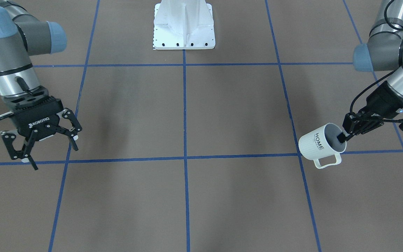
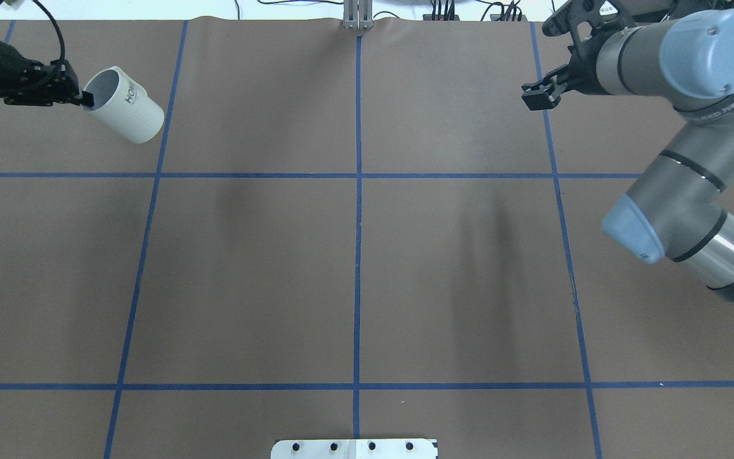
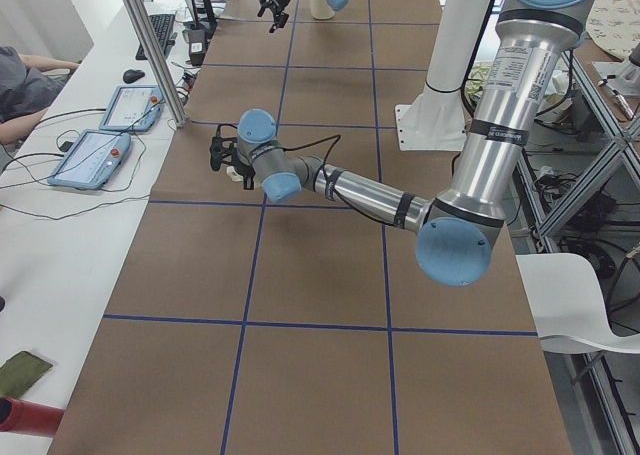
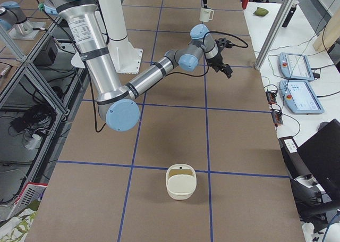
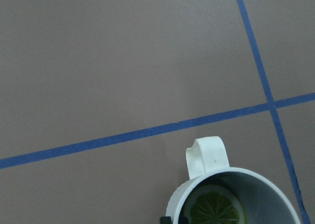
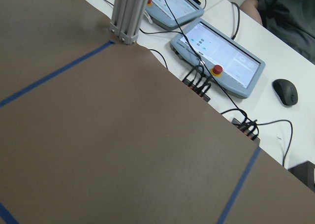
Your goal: Left arm hands cup to right arm to dump lemon
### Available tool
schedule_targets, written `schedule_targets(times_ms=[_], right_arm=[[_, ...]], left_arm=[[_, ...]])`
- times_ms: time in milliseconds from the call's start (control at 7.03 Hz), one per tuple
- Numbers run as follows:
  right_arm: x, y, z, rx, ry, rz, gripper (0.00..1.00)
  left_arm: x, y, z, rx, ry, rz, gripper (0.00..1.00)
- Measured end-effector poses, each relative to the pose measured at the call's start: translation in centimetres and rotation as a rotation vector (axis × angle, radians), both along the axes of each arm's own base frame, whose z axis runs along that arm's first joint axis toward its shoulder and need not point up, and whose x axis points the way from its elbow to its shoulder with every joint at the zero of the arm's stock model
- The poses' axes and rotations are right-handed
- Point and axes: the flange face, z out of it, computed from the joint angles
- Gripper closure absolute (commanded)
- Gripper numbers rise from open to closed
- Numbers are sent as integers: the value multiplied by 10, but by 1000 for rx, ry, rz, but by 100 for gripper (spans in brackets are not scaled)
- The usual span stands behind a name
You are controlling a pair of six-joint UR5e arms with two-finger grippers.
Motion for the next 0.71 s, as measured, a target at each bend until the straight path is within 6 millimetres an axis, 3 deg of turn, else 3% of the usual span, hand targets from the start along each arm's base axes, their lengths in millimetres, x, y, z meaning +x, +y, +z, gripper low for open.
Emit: schedule_targets(times_ms=[285,712], right_arm=[[-47,11,-29,81,-57,28,3],[-116,44,-70,238,-144,137,3]], left_arm=[[32,-16,-60,-72,85,-65,100],[111,-11,-132,-160,176,-127,100]])
